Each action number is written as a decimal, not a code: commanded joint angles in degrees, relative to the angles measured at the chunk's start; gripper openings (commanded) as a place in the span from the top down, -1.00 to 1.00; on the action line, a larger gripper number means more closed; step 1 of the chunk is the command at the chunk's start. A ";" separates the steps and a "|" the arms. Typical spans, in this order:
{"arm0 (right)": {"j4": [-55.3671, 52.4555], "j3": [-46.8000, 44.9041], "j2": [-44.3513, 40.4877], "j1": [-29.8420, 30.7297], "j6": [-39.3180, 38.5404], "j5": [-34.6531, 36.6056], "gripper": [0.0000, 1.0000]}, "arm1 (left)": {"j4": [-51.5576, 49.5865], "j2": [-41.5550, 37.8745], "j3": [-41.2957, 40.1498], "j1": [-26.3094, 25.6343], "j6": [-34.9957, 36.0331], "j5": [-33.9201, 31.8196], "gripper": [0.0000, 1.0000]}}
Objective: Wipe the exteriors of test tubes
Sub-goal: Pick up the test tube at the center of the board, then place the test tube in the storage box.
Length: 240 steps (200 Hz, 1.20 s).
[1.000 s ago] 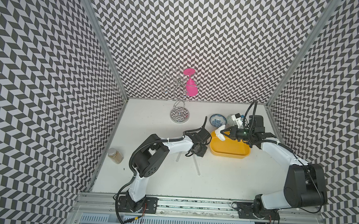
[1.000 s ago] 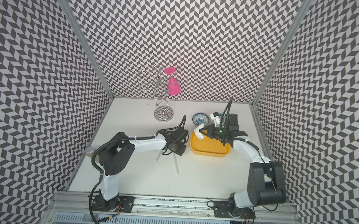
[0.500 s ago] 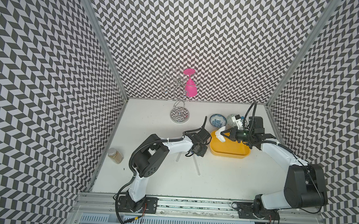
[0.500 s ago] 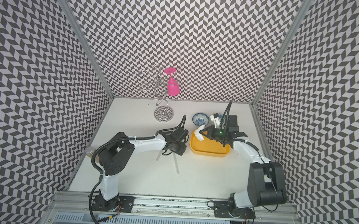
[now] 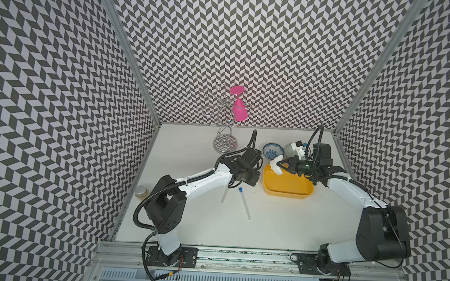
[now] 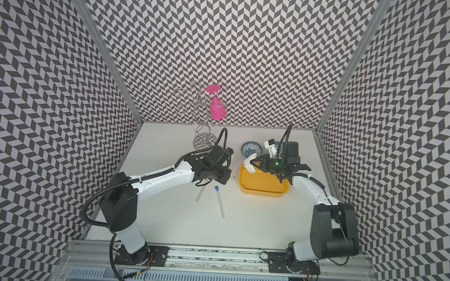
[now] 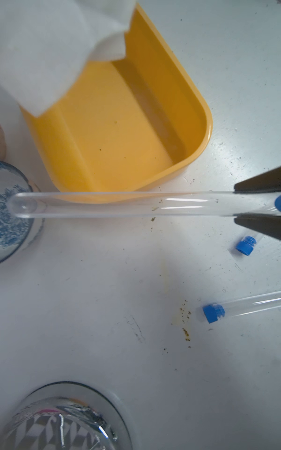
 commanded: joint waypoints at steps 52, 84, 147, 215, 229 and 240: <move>-2.52 7.65 -6.42 -9.30 -1.29 6.09 1.00 | 0.23 12.98 14.49 -6.80 5.42 0.14 0.74; -4.57 7.86 -6.93 -11.52 -0.63 9.57 1.00 | 2.37 21.03 20.46 -7.69 6.68 -0.22 0.74; -4.26 5.35 -7.98 -11.94 -0.34 9.29 1.00 | 2.40 27.48 26.49 -7.51 5.45 -1.26 -0.14; 4.23 3.43 -6.27 -11.85 5.14 7.19 1.00 | -9.01 9.61 21.52 2.01 -0.89 -2.75 -0.62; 5.84 2.89 -5.84 -11.64 5.85 6.81 1.00 | -10.36 6.47 17.31 5.56 -1.22 -2.62 -0.62; 6.65 2.41 -5.43 -11.29 6.35 6.32 1.00 | -10.68 4.79 14.04 8.74 -1.51 -1.59 -0.82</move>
